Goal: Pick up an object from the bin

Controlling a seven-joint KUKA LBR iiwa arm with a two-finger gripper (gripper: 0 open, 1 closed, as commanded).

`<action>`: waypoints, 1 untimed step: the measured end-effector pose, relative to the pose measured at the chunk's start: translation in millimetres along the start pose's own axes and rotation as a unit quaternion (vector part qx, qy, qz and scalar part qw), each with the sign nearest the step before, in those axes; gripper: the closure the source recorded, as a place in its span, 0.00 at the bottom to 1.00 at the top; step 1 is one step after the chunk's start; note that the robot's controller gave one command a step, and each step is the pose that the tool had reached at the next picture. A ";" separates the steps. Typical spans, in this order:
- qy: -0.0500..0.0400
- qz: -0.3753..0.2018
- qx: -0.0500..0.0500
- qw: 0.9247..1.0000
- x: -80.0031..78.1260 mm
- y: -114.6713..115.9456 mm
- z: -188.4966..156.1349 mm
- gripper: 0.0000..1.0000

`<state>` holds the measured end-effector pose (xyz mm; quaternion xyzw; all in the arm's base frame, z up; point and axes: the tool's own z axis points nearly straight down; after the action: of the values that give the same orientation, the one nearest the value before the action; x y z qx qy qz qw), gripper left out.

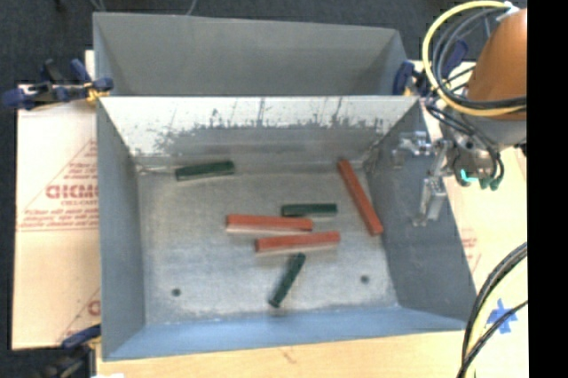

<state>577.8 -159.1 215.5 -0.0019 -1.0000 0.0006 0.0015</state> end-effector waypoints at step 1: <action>0.000 0.102 -0.001 0.995 16.1 31.1 71.1 0.00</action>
Offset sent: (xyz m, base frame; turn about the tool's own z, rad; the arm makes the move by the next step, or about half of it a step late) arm -0.0157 0.0307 -0.0694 0.2061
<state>561.6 -128.1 144.4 -0.1038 -0.9946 -0.0007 0.0012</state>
